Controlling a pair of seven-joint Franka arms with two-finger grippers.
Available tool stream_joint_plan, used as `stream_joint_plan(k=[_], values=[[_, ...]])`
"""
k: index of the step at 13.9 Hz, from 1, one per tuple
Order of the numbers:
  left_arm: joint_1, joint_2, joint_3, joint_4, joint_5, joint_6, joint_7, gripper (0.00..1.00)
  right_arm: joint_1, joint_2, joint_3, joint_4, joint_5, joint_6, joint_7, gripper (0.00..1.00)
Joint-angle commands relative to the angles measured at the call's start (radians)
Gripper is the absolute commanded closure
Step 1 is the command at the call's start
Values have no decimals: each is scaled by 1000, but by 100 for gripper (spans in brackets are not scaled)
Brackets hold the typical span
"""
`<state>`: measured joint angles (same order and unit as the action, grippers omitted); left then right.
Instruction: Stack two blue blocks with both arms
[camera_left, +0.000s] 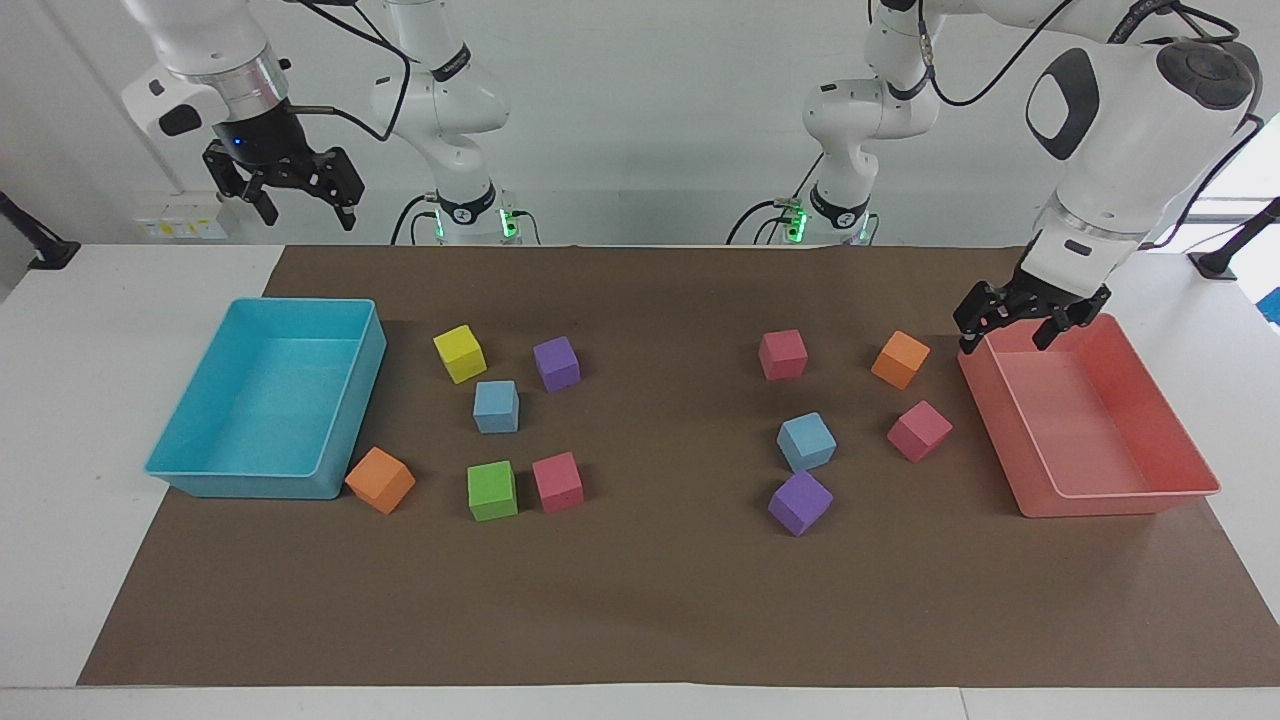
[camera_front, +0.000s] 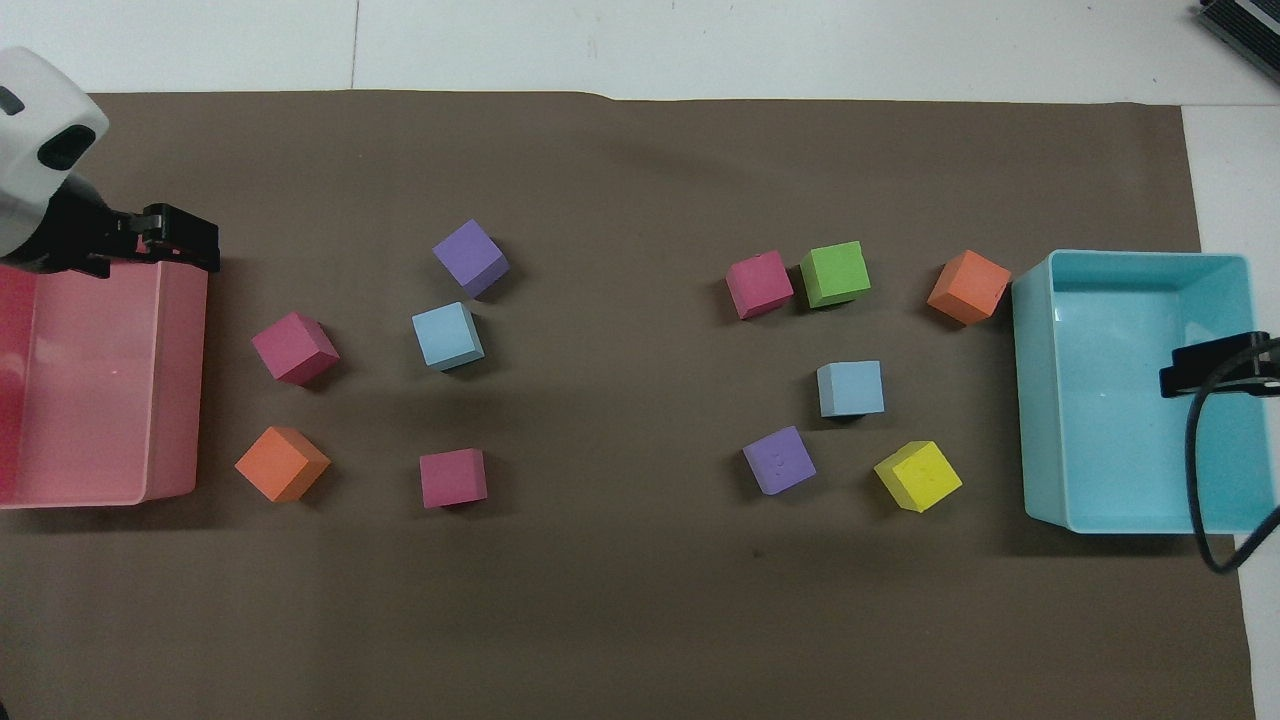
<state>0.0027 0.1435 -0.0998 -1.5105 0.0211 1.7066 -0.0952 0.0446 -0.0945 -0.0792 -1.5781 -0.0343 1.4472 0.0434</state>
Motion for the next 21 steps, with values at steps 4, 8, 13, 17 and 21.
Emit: stream_joint_plan(k=[4, 8, 13, 17, 21], values=[[11, 5, -6, 13, -13, -19, 8, 0, -12, -11, 7, -11, -7, -5, -16, 0], [11, 5, -6, 12, -13, -19, 8, 0, -12, -11, 7, -11, -7, -5, -16, 0], [11, 5, -6, 12, -13, -19, 8, 0, -2, -30, 12, -46, -7, 42, 3, 0], [11, 5, -6, 13, -13, -19, 8, 0, 3, -50, 19, -127, 57, 82, 66, 0], [11, 5, -6, 12, -13, -19, 8, 0, 57, -41, 22, -187, 60, 186, 79, 0]])
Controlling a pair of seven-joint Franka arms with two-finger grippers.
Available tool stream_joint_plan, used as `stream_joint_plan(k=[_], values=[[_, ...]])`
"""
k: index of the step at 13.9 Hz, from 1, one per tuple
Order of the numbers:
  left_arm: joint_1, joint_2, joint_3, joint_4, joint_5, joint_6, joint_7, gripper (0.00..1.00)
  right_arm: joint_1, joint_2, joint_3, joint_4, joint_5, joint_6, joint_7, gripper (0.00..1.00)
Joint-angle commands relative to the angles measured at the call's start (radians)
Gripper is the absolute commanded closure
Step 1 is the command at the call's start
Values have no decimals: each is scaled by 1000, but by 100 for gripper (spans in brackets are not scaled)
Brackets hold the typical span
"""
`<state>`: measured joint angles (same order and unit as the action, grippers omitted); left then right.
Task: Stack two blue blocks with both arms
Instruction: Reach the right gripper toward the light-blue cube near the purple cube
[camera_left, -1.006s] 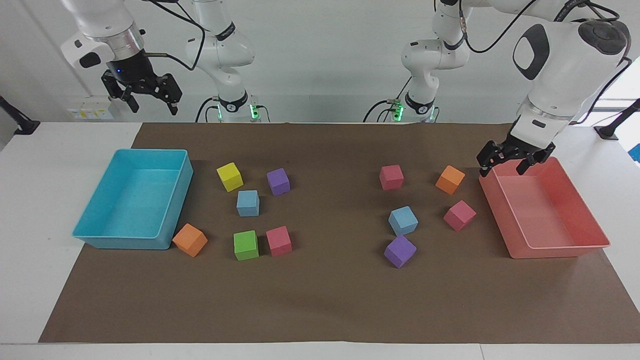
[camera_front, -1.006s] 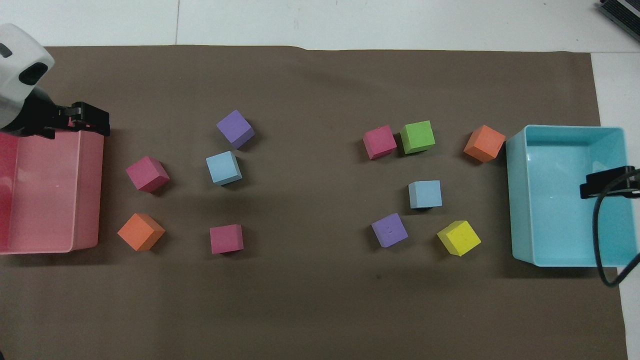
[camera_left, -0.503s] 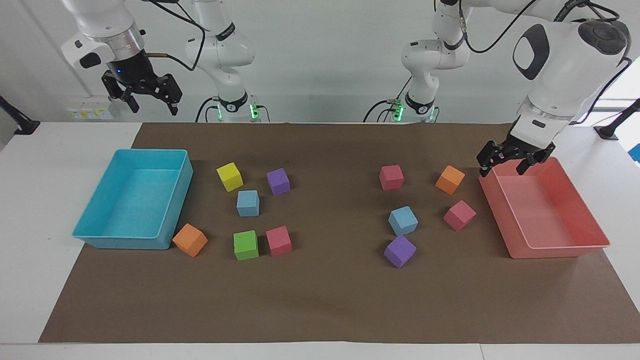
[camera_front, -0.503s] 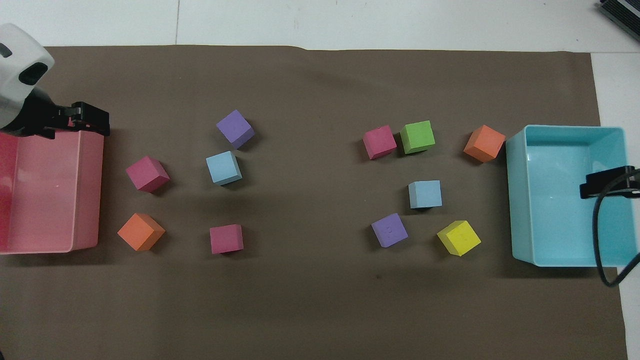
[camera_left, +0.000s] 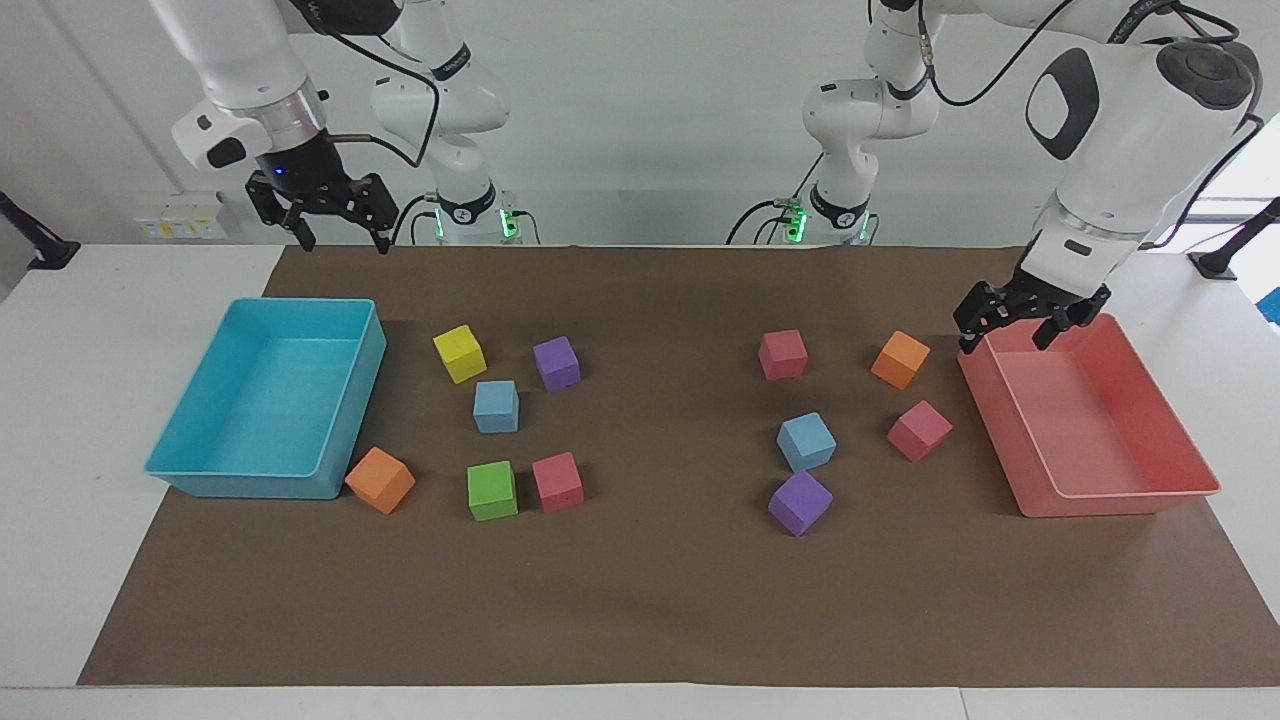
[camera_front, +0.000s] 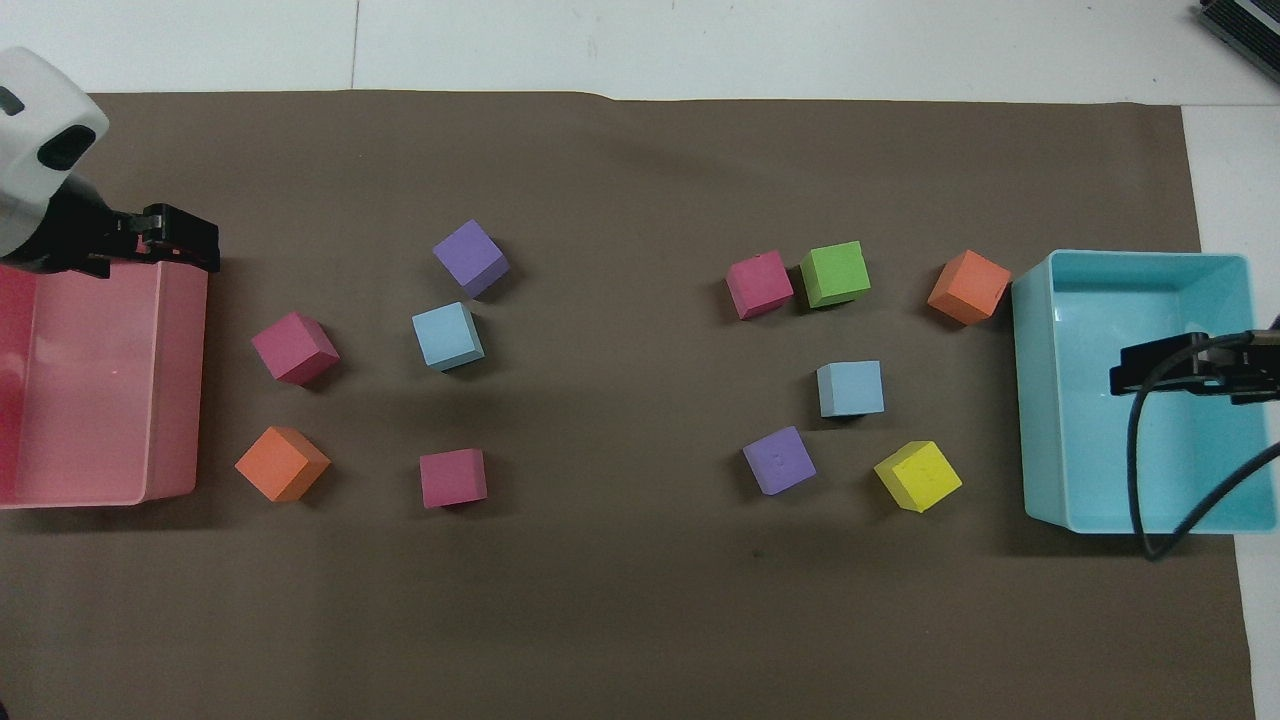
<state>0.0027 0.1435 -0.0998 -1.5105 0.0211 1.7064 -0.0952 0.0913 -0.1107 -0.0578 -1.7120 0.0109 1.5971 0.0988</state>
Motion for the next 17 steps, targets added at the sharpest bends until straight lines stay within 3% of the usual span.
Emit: stream_joint_plan(k=[1, 5, 8, 12, 17], values=[[11, 5, -6, 12, -13, -19, 8, 0, 27, -21, 1, -60, 15, 38, 30, 0], [11, 5, -6, 13, -13, -19, 8, 0, 39, -14, 1, -125, 15, 108, 38, 0], [11, 5, -6, 12, -13, -19, 8, 0, 93, 19, 1, -198, 15, 230, 82, 0], [11, 5, -6, 12, -13, -19, 8, 0, 128, 118, 1, -284, 17, 412, 110, 0], [11, 5, -6, 12, -13, -19, 8, 0, 171, 213, 4, -320, 18, 547, 150, 0]])
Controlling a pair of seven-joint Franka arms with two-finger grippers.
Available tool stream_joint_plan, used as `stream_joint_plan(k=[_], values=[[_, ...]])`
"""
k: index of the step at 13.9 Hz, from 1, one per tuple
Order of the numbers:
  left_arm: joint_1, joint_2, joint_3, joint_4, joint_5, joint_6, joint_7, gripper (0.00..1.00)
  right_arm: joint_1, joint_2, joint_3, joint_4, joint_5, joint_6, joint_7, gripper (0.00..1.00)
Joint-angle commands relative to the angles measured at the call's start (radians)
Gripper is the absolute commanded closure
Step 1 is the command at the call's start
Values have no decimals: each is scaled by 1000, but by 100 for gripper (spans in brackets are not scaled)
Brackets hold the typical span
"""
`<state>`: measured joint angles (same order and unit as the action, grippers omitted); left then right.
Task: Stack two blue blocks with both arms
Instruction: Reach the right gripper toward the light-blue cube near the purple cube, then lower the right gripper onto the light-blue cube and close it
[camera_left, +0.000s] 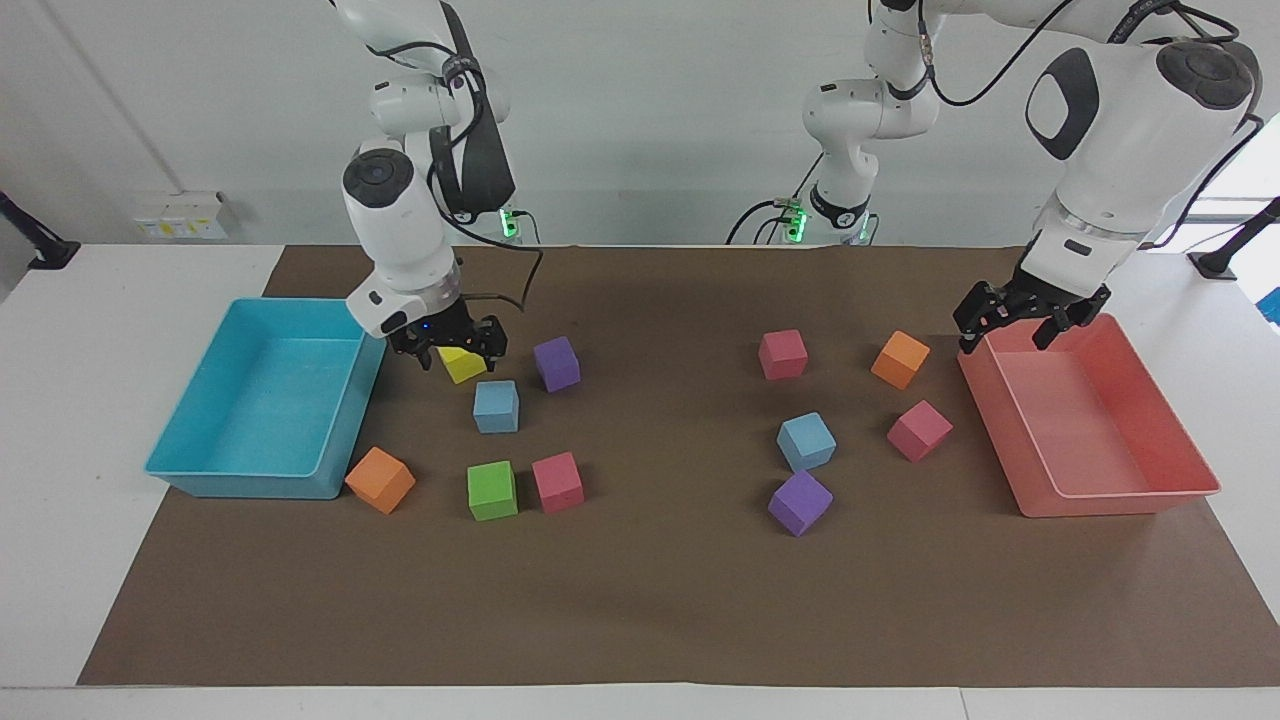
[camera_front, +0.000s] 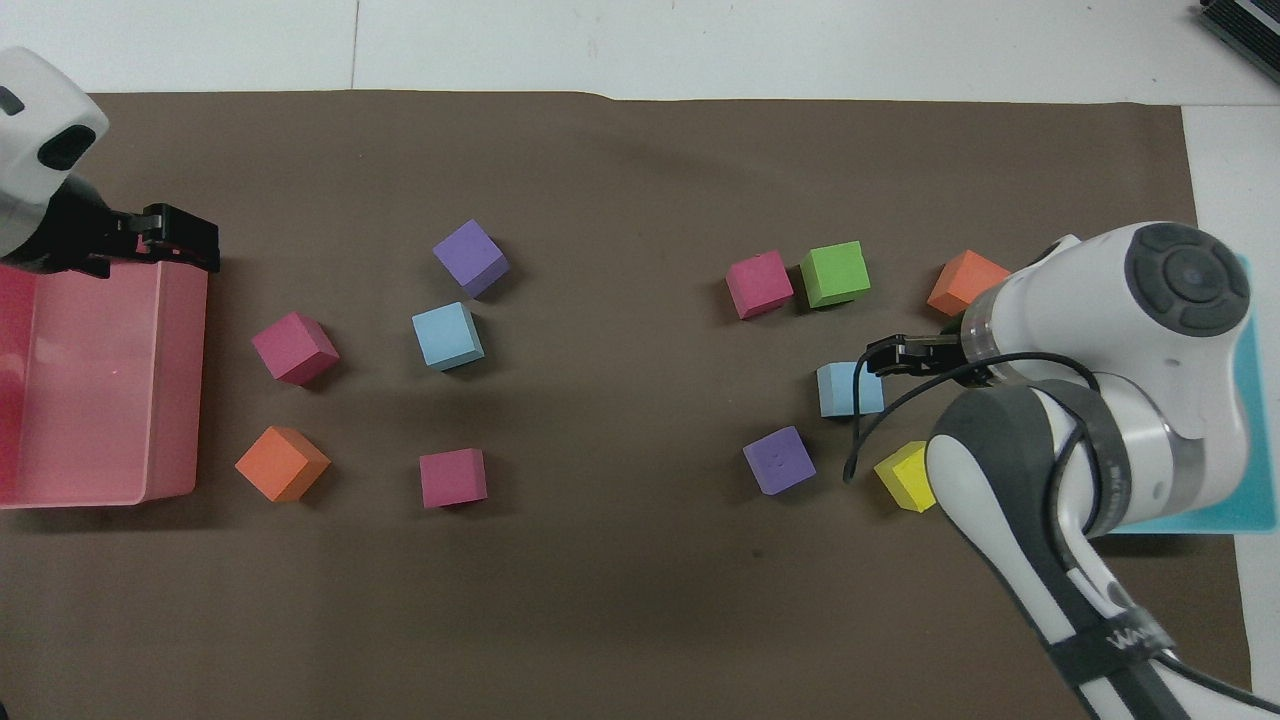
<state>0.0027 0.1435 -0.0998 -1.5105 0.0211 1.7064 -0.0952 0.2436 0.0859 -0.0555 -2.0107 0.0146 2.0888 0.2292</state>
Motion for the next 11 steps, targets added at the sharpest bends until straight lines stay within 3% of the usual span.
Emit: stream_joint_plan(k=[1, 11], values=[[11, 5, -6, 12, -13, -19, 8, 0, 25, 24, 2, -32, 15, 80, 19, 0], [11, 5, -6, 12, -13, -19, 8, 0, 39, 100, 2, -146, 16, 264, 39, 0]])
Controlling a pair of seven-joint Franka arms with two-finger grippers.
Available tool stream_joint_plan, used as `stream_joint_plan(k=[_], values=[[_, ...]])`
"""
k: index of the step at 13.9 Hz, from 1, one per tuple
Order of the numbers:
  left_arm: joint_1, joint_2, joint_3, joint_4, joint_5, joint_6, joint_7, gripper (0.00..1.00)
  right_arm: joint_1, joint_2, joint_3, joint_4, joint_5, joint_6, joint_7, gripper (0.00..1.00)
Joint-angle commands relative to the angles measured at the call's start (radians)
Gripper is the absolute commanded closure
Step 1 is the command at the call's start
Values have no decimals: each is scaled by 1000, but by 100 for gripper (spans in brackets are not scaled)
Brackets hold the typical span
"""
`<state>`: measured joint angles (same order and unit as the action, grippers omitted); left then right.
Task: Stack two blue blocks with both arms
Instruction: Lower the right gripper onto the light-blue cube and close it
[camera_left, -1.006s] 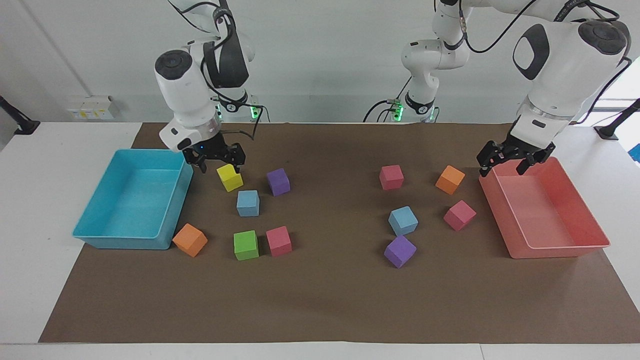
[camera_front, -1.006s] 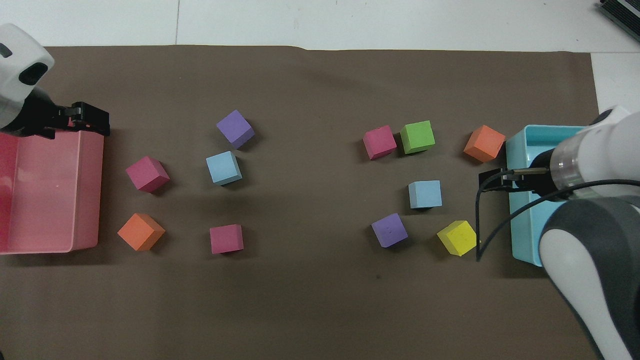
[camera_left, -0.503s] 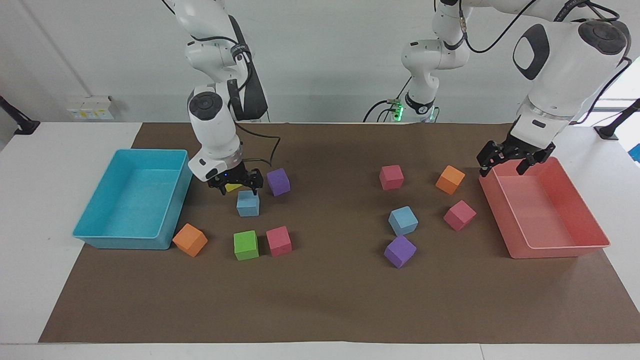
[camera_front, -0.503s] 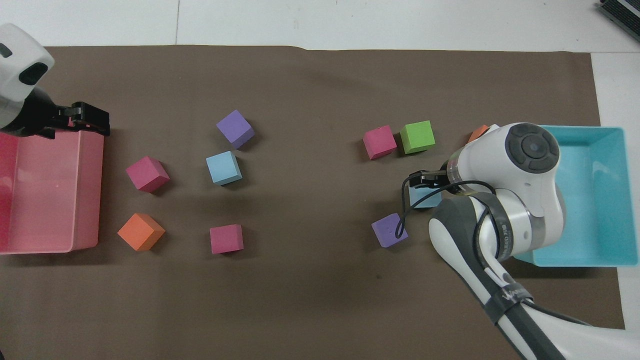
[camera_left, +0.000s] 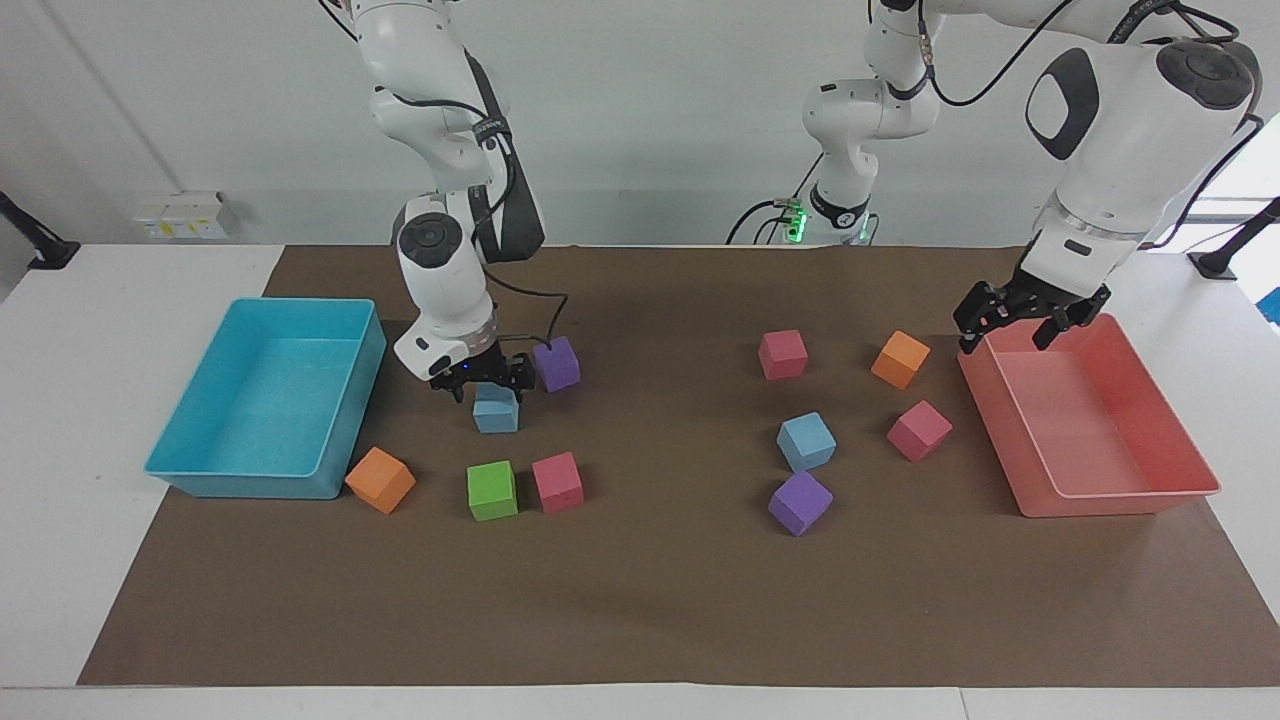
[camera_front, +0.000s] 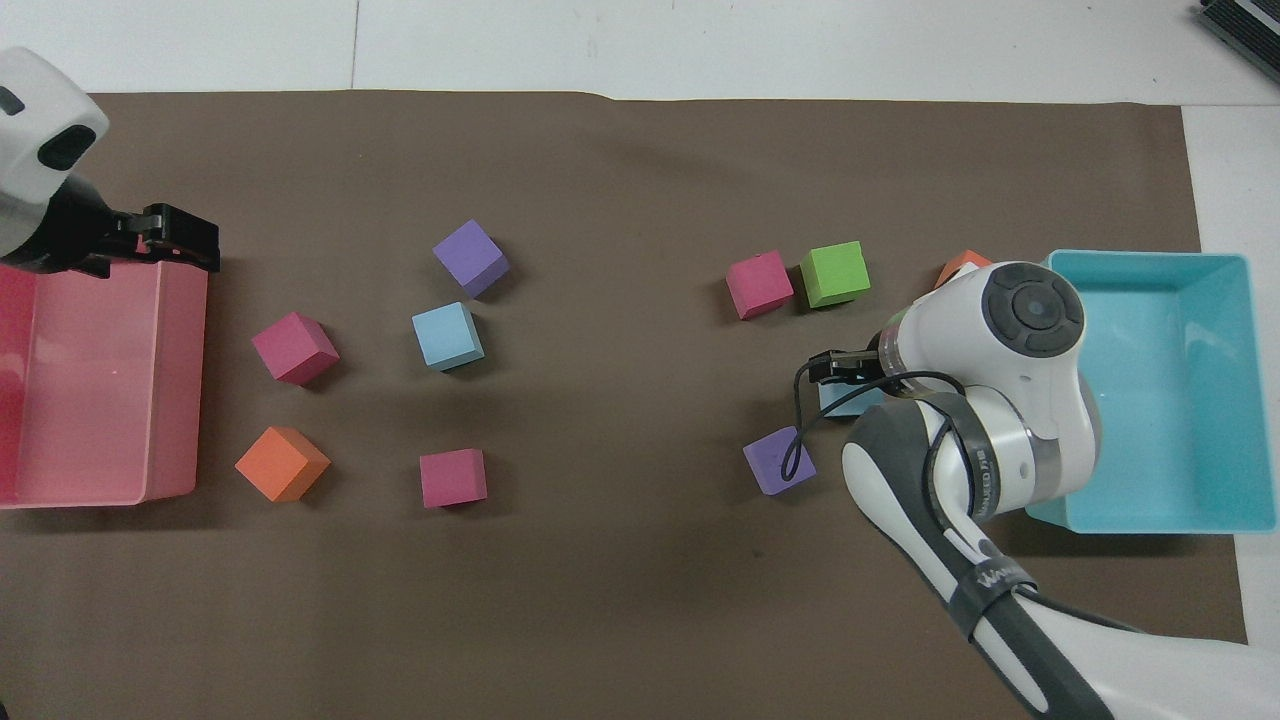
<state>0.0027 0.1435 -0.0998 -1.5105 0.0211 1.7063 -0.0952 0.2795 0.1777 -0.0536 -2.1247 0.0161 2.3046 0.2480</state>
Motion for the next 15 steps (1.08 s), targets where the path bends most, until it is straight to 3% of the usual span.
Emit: stream_joint_plan(k=[1, 5, 12, 13, 15], values=[[11, 5, -6, 12, -13, -19, 8, 0, 3, 8, 0, -46, 15, 68, 20, 0], [11, 5, -6, 12, -13, -19, 8, 0, 3, 48, 0, -52, 74, 127, 28, 0], [11, 5, -6, 12, -13, -19, 8, 0, 18, 48, -2, -54, 88, 124, -15, 0], [11, 5, -6, 12, -13, -19, 8, 0, 11, 48, -2, -60, 88, 124, -48, 15], [11, 5, -6, 13, -13, -19, 8, 0, 6, 46, -2, -63, 88, 122, -56, 80]])
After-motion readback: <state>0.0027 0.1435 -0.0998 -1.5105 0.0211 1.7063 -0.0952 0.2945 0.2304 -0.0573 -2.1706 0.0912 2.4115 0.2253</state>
